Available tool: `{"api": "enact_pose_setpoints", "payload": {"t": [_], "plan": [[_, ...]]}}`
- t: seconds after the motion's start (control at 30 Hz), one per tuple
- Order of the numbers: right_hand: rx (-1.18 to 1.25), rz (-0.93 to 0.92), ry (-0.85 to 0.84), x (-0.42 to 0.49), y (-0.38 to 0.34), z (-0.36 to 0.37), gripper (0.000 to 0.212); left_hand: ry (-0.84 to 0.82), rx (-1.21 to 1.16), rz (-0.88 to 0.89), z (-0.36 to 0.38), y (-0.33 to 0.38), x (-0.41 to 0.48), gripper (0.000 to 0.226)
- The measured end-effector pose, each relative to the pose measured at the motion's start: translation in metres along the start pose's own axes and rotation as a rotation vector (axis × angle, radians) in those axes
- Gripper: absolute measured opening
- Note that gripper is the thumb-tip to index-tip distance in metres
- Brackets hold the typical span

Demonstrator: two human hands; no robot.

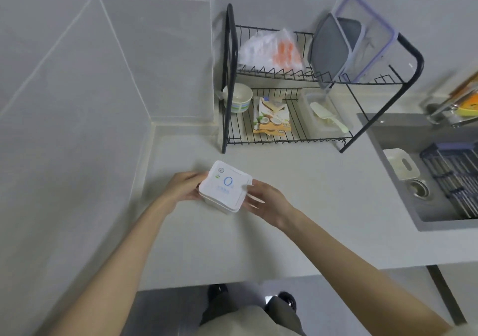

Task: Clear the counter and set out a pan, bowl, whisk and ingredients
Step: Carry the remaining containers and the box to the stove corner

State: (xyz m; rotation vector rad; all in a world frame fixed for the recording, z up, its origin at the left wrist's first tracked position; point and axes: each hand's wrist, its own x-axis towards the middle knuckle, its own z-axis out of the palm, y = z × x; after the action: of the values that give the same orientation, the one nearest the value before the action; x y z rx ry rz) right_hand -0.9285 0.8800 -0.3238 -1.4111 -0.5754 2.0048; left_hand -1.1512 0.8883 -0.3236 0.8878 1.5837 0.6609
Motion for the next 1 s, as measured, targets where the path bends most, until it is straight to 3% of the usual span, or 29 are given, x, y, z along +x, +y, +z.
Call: {"api": "enact_pose_setpoints", "payload": {"t": [0.2,0.43,0.57,1.0], "plan": [[0.066,-0.042,0.031,-0.020,-0.005,-0.035,0.035,-0.071,-0.080,-0.037,0.031,0.013,-0.012,0.025],[0.165,-0.217,0.059,-0.069,-0.031,-0.108,0.034,-0.171,-0.077,0.063,0.108,0.064,-0.034,0.015],[0.231,-0.289,0.115,-0.108,-0.040,-0.164,0.034,-0.276,-0.003,0.121,0.169,0.091,-0.050,0.020],[0.455,-0.485,0.454,-0.303,-0.004,-0.411,0.034,-0.678,0.235,0.210,0.474,0.123,-0.144,0.015]]}}
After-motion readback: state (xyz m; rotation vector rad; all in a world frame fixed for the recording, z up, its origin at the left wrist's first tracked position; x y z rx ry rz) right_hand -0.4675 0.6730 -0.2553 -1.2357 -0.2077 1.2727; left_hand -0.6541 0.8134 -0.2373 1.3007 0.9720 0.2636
